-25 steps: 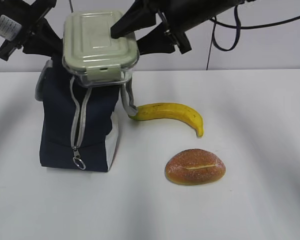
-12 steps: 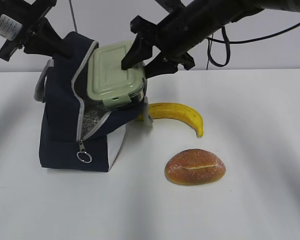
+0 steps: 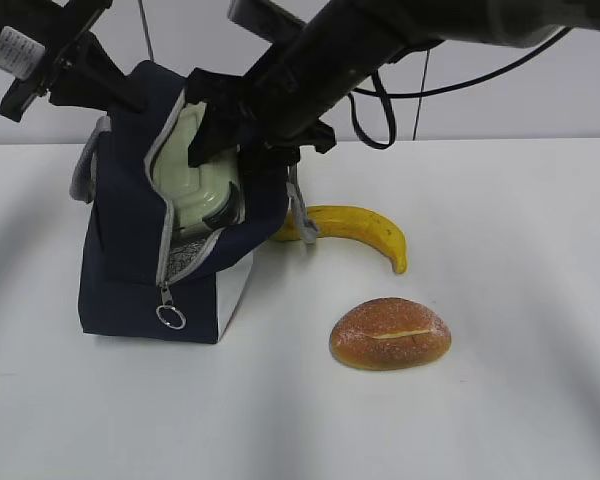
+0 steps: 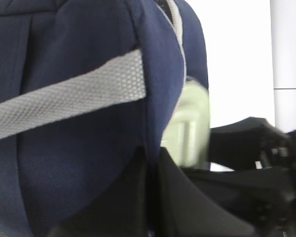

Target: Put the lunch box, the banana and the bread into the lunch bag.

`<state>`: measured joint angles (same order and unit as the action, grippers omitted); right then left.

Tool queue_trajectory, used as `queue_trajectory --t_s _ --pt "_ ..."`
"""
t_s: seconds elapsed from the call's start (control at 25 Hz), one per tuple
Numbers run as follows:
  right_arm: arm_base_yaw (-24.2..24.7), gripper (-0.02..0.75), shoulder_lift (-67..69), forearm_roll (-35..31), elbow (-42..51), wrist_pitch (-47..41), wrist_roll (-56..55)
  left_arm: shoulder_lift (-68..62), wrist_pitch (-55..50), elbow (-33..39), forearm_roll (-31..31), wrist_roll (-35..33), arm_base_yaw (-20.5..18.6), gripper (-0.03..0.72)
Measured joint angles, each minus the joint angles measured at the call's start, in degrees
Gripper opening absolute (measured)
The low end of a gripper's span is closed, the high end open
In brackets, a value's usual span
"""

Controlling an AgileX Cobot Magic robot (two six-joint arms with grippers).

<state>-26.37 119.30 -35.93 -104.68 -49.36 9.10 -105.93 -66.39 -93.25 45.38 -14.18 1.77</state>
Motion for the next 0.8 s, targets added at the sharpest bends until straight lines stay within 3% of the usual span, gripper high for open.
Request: queue_trajectory --t_s 0.8 --pt "-4.8 0.397 13.6 1.5 -7.2 4.1 -2.6 -0.1 0.2 0.0 -1.3 0.0 0.0 0.000"
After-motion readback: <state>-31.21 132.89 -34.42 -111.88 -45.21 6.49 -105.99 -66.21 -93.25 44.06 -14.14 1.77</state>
